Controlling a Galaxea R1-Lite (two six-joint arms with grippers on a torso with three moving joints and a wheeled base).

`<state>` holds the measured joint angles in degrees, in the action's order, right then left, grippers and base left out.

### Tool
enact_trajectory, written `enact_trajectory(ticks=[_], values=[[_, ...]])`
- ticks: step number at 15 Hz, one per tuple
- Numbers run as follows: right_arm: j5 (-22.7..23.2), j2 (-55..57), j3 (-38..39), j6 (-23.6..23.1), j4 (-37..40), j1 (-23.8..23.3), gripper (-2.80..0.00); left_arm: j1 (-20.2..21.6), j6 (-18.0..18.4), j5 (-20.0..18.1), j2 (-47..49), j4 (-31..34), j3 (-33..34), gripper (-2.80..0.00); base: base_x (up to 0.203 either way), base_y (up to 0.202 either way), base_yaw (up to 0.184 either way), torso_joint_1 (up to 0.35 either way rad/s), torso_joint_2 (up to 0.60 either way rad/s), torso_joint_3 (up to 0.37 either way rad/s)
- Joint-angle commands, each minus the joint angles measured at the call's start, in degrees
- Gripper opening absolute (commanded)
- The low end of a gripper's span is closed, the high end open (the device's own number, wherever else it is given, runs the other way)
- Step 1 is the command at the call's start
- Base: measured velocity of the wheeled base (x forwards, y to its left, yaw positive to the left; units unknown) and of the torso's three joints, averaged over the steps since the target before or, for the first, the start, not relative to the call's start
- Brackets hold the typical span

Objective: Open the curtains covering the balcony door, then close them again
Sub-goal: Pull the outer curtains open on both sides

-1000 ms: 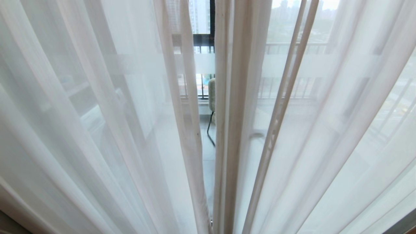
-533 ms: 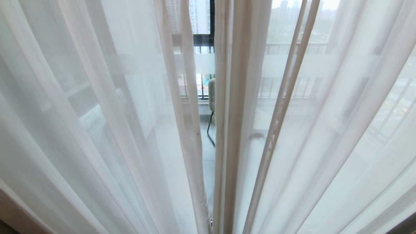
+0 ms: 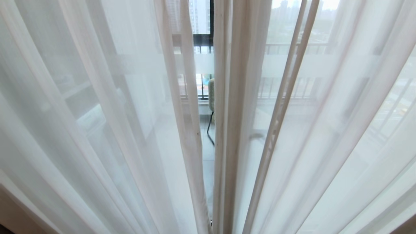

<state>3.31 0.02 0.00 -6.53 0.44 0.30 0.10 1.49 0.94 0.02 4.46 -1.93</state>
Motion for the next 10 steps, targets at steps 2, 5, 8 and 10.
enact_trajectory(ticks=[2,5,8,10], values=[[0.12,-0.02,0.00,0.14,-0.09,0.05,-2.80,0.00,0.01,0.03,-0.02,0.02,-0.01,-2.80,0.000,0.000,0.000,0.000,0.00,0.000],[0.03,-0.02,0.00,1.26,-0.09,0.05,-2.80,0.08,0.01,0.03,-0.02,0.02,-0.01,-2.80,0.000,0.000,0.000,0.000,0.00,0.000],[0.03,-0.02,0.00,1.26,0.00,0.05,-2.80,0.07,0.01,0.03,-0.02,0.02,-0.01,-2.80,0.000,0.000,0.000,0.000,0.00,0.000],[0.03,-0.02,0.00,1.26,-0.09,0.05,-2.80,-0.01,0.01,0.03,-0.02,0.02,-0.01,-2.80,0.000,0.000,0.000,0.000,0.00,0.000]])
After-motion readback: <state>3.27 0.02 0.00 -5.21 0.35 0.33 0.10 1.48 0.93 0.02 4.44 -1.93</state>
